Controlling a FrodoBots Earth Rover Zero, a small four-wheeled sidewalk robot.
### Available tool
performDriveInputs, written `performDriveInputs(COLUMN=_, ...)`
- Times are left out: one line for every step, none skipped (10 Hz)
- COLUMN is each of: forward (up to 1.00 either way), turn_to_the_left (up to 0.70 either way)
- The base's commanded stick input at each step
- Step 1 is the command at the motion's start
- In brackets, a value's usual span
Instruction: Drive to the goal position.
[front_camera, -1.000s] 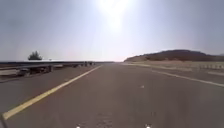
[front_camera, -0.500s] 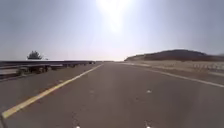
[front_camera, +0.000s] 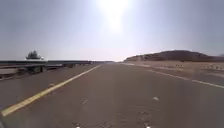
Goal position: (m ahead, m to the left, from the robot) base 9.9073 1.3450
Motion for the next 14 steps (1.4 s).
performDriveInputs(forward=0.7, turn_to_the_left=0.0)
performDriveInputs(forward=0.7, turn_to_the_left=0.0)
performDriveInputs(forward=0.7, turn_to_the_left=0.0)
performDriveInputs(forward=0.7, turn_to_the_left=0.0)
performDriveInputs(forward=0.7, turn_to_the_left=0.0)
performDriveInputs(forward=0.7, turn_to_the_left=0.0)
performDriveInputs(forward=0.7, turn_to_the_left=0.0)
performDriveInputs(forward=0.7, turn_to_the_left=0.0)
performDriveInputs(forward=0.7, turn_to_the_left=0.0)
performDriveInputs(forward=0.7, turn_to_the_left=0.0)
performDriveInputs(forward=0.7, turn_to_the_left=0.0)
performDriveInputs(forward=0.7, turn_to_the_left=0.0)
performDriveInputs(forward=0.7, turn_to_the_left=0.0)
performDriveInputs(forward=0.7, turn_to_the_left=0.0)
